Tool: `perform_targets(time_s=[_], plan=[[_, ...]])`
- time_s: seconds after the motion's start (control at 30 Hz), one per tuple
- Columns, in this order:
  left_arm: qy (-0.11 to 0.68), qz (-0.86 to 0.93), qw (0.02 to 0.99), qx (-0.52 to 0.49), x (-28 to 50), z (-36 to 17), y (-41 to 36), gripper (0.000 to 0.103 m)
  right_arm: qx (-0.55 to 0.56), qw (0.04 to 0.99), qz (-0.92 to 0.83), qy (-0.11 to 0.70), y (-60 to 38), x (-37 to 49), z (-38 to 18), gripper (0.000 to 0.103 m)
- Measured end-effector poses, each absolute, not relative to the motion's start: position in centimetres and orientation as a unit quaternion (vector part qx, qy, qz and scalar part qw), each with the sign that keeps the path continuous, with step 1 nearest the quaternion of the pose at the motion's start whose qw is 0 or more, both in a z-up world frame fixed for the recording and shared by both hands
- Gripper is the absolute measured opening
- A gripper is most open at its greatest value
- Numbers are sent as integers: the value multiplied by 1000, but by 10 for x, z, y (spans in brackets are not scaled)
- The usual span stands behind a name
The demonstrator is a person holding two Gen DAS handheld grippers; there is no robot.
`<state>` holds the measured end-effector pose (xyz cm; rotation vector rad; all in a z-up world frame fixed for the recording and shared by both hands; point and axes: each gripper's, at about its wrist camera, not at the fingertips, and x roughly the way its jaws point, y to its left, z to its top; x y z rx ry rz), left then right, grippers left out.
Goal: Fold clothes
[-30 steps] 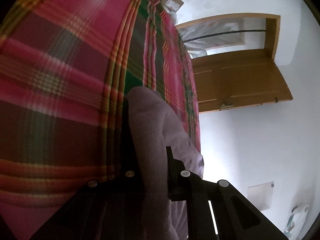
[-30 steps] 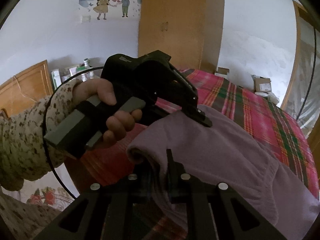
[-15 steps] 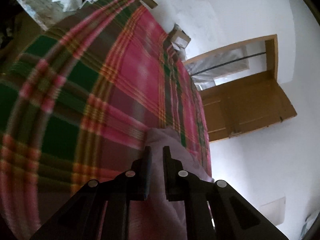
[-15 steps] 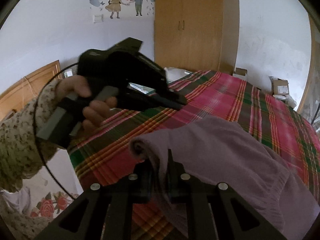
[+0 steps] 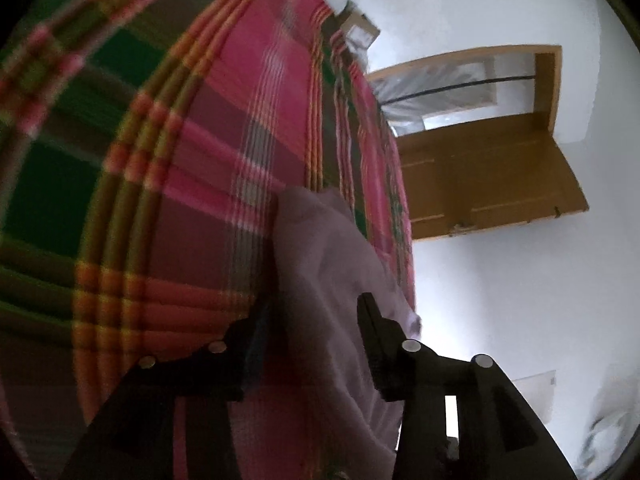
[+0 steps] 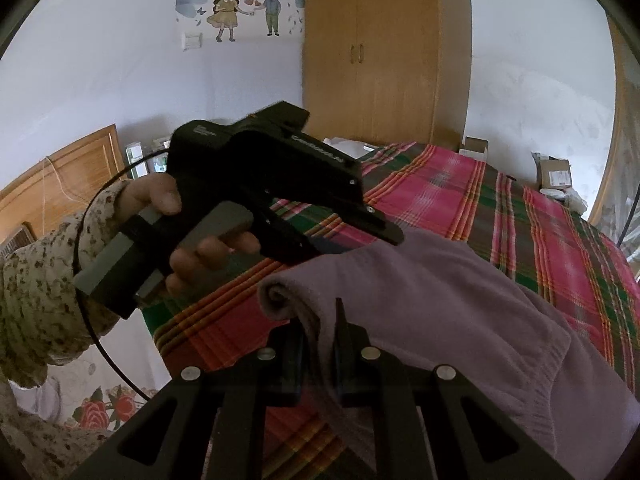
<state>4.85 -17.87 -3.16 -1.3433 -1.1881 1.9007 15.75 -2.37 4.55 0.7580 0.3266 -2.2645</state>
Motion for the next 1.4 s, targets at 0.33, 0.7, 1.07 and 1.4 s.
perform_targets(time_s=[0.33, 0.7, 1.07, 1.4], plan=[[-412, 705, 284, -502, 31, -30, -156, 11, 290, 358, -878, 133, -30, 155, 45, 11], [-397, 743, 258, -473, 42, -16, -187, 12, 294, 401, -856, 144, -63, 148, 41, 11], [-422, 755, 203, -459, 69, -29, -225, 12, 318, 457, -822, 124, -89, 145, 40, 12], [-398, 779, 179, -449, 73, -15, -223, 17, 351, 455, -815, 79, -68, 140, 48, 22]])
